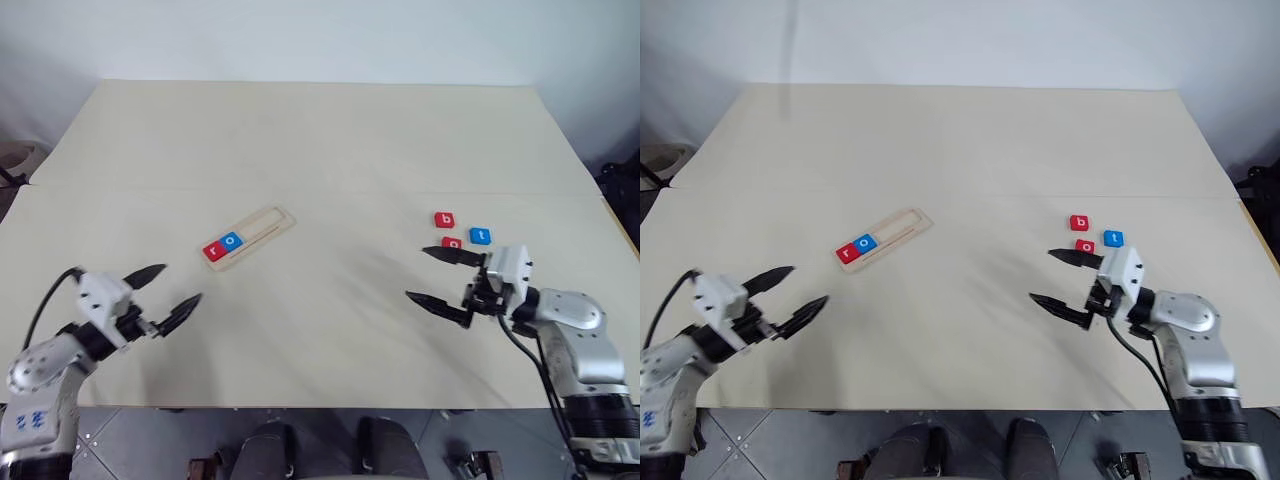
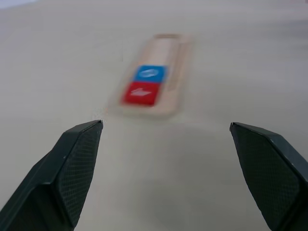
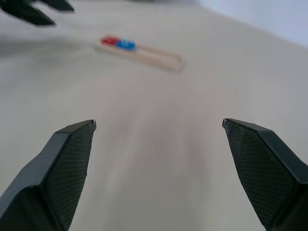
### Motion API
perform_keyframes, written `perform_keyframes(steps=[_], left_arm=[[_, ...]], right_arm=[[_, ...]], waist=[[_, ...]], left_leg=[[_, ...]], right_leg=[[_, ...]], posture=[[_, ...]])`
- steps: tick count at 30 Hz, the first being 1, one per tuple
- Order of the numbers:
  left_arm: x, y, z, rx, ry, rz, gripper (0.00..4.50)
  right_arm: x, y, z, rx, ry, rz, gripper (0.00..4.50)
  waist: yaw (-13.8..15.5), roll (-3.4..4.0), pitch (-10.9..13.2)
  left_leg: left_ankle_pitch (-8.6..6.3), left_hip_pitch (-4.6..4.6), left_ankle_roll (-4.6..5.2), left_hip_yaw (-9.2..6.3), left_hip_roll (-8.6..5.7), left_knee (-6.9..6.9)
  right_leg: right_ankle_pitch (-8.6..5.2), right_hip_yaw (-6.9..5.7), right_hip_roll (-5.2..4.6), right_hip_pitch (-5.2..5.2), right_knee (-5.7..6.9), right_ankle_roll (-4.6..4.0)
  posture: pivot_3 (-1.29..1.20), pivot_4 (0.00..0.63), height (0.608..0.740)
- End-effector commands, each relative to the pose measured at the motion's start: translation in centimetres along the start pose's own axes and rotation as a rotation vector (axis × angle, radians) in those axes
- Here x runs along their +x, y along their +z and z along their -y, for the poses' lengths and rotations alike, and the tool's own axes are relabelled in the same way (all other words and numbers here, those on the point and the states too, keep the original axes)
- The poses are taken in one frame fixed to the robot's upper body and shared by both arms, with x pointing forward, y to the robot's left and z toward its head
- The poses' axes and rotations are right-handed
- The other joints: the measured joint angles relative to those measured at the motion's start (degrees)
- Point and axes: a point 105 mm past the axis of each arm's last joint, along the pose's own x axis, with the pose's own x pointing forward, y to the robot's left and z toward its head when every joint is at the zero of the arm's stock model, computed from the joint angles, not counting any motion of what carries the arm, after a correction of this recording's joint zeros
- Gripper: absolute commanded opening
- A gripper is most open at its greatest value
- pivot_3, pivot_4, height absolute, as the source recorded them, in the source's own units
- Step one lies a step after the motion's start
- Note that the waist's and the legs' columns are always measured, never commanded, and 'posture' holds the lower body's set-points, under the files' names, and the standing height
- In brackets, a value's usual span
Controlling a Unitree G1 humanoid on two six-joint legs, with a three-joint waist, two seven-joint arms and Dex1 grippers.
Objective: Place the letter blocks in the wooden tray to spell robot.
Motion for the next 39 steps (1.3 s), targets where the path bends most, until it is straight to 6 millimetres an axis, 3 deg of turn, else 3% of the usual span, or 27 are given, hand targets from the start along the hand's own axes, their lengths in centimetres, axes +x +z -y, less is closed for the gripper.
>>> perform_keyframes(steps=[1, 4, 8, 14, 20, 23, 28, 39], left_arm=[[-2.4, 0.0, -1.3, -0.007, 0.106, 0.013, 4.50], [-3.3, -0.4, -1.4, -0.023, 0.129, -0.002, 4.50], [-2.7, -0.1, -1.5, -0.031, 0.111, 0.009, 4.50], [2.3, 0.8, -0.1, -0.041, -0.066, 0.027, 4.50], [6.8, 0.2, -1.1, 0.036, -0.179, -0.088, 4.50], [8.2, 0.0, -1.5, 0.050, -0.218, -0.109, 4.50], [10.3, -0.3, -0.5, 0.038, -0.333, -0.124, 4.50], [12.5, -1.0, 0.6, 0.045, -0.418, -0.156, 4.50]], right_arm=[[1.2, 1.8, -0.6, -0.028, 0.037, 0.083, 4.43], [2.1, 2.3, -1.3, -0.033, 0.066, 0.108, 4.43], [2.3, 2.4, -1.8, -0.051, 0.081, 0.102, 4.43], [0.9, 2.3, -1.5, -0.067, 0.019, 0.067, 4.43], [-0.2, 2.5, -1.7, -0.072, -0.039, 0.041, 4.43], [-0.3, 2.7, -1.9, -0.070, -0.062, 0.039, 4.43], [-0.1, 2.8, -2.3, -0.066, -0.081, 0.040, 4.43], [0.2, 3.6, -2.4, -0.074, -0.107, 0.044, 4.43]], waist=[[0.3, -0.02, 0.0], [0.6, -0.03, 0.0], [0.8, -0.05, 0.0], [1.0, -0.07, 0.0], [0.4, -0.10, 0.0], [0.0, -0.10, 0.0], [0.3, -0.12, -0.1], [0.4, -0.13, -0.1]], left_leg=[[0.00, 0.00, 0.00, 0.00, -0.02, 0.00], [-0.02, -0.02, 0.03, -0.04, -0.08, 0.03], [-0.03, -0.02, 0.04, -0.05, -0.09, 0.03], [-0.04, -0.01, 0.02, -0.04, -0.13, 0.03], [-0.04, 0.00, 0.01, -0.02, -0.39, 0.02], [-0.04, 0.00, 0.01, 0.02, -0.40, -0.01], [-0.03, -0.01, 0.00, 0.03, -0.40, 0.01], [-0.03, -0.02, 0.01, 0.03, -0.43, 0.06]], right_leg=[[0.00, 0.02, -0.01, 0.00, 0.01, 0.00], [0.00, 0.00, -0.07, 0.03, 0.00, 0.00], [0.00, 0.00, -0.08, 0.03, 0.00, 0.00], [0.00, -0.01, -0.08, 0.03, 0.05, 0.00], [0.00, -0.02, -0.03, -0.01, 0.09, 0.00], [0.00, -0.02, -0.02, -0.03, 0.08, 0.00], [0.00, -0.04, -0.02, -0.05, 0.10, 0.01], [0.00, -0.03, -0.02, -0.04, 0.12, 0.01]], posture=[[0.00, 0.150, 0.740], [0.00, 0.150, 0.740], [0.00, 0.150, 0.740], [0.00, 0.150, 0.740], [0.00, 0.150, 0.740], [0.00, 0.150, 0.740], [0.00, 0.150, 0.740], [0.00, 0.150, 0.740]])
